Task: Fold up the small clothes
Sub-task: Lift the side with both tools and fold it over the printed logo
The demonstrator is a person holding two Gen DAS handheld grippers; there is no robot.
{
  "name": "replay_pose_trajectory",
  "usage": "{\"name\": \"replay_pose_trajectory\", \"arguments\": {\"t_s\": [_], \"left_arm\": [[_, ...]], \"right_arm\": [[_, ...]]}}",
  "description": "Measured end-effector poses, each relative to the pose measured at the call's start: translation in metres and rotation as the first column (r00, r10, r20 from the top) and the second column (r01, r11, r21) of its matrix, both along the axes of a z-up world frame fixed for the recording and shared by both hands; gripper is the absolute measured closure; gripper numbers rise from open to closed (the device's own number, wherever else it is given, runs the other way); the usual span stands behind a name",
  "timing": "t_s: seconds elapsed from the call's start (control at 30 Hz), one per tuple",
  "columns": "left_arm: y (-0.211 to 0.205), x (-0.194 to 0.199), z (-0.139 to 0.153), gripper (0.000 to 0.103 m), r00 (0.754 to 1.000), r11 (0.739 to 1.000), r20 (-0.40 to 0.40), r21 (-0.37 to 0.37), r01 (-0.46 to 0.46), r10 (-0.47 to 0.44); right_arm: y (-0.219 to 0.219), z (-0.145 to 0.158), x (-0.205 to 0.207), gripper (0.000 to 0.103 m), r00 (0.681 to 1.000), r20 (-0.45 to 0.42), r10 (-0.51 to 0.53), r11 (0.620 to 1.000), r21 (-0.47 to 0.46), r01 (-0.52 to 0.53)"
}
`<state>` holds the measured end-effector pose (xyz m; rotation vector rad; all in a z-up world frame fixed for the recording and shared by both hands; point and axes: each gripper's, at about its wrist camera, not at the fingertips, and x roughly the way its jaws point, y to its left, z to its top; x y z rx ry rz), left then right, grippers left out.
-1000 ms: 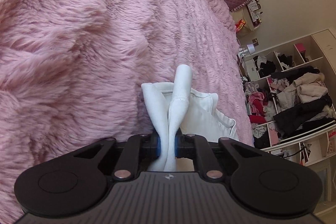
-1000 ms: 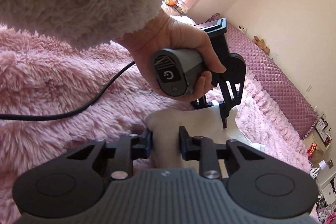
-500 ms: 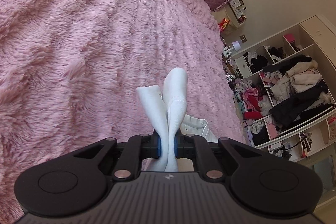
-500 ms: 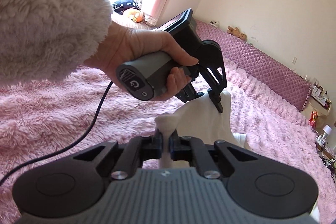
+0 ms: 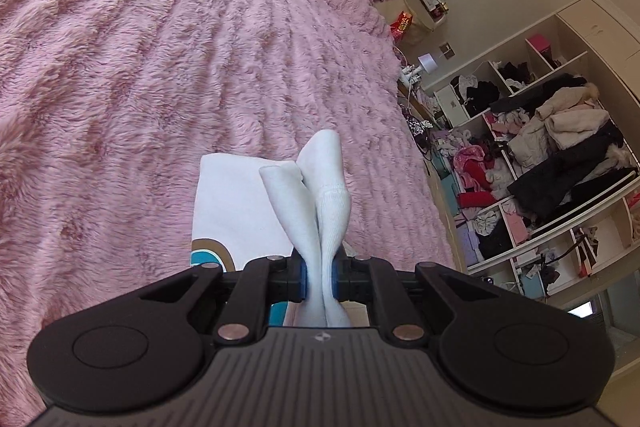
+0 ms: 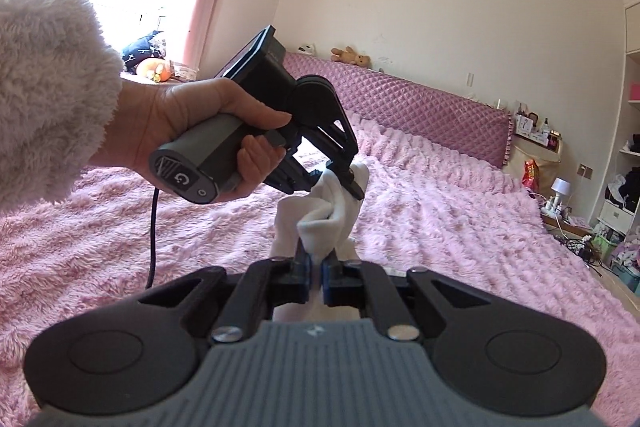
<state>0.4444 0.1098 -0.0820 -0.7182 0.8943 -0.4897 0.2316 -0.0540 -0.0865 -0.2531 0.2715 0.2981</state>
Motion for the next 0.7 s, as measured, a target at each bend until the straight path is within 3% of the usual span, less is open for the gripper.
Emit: {"name": "replay_pose_trajectory", "arguments": {"t_s": [0.4, 0.7], "left_arm": [[-0.115, 0.009, -0.009, 0.092, 0.996, 0.996, -0.033, 0.024, 0.088, -0.087], [-0.185, 0.010, -0.024, 0.092, 0.990, 0.989, -0.035, 0.051, 0.141, -0.139]], "right_arm": [[-0.101, 0.006, -0.010, 0.103, 0.982, -0.021, -0.185, 0.980, 0.070, 0.186], [-0.165, -0.014, -0.015, 0.103, 0.941, -0.088, -0.327, 0.933, 0.130, 0.337]]}}
